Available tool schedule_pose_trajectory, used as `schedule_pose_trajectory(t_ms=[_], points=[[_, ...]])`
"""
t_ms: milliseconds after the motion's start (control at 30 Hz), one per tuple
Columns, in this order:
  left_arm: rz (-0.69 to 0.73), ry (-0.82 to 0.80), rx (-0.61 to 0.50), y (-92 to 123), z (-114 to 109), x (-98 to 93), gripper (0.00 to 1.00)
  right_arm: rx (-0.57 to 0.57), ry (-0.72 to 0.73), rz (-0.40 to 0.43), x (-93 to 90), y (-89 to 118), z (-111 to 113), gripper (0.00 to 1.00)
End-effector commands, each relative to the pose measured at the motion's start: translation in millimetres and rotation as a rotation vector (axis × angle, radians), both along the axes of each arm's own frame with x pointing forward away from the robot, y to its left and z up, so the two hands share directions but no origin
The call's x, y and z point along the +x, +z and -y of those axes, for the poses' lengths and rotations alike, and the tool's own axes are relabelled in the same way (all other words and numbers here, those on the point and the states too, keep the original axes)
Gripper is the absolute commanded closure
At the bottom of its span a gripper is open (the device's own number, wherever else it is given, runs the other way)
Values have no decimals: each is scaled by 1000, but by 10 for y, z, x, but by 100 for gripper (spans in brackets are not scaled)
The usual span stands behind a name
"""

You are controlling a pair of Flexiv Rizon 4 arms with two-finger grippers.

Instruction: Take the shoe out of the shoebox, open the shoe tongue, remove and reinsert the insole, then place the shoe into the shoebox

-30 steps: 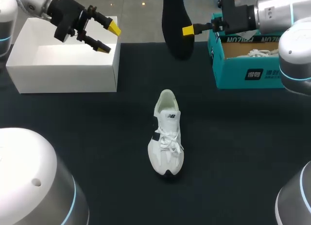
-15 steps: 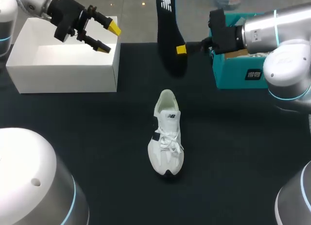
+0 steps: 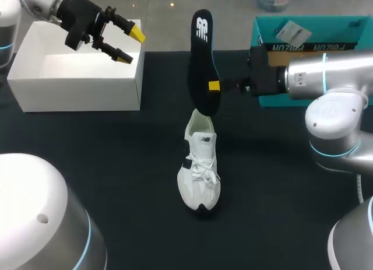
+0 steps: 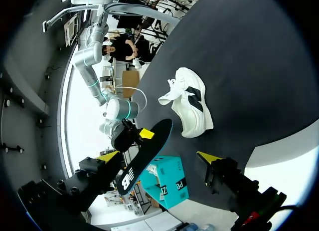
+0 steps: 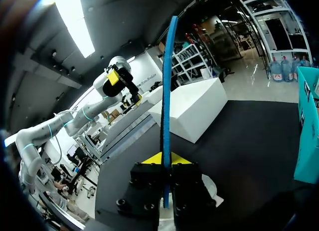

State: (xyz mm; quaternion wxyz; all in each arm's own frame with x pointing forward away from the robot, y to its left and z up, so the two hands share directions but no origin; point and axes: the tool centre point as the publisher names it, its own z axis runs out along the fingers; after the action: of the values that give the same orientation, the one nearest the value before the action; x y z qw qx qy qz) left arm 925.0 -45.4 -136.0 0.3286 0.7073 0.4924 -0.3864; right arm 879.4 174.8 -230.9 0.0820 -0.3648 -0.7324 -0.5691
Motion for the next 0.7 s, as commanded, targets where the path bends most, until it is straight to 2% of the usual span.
schedule_pose_trajectory(t_ms=[33,267,433,700], points=[[1,0,3,4,-2,-1,0,4,-7,4,-21,-8,-15,100],[1,0,3,4,-2,-1,0,1,-4,6,-13,-31,-14,100],[1,0,3,4,-2,-1,0,52,-14,56,11,-230,19,100],[1,0,3,4,-2,-1,0,45,-16,33,-9,-491,102,100]])
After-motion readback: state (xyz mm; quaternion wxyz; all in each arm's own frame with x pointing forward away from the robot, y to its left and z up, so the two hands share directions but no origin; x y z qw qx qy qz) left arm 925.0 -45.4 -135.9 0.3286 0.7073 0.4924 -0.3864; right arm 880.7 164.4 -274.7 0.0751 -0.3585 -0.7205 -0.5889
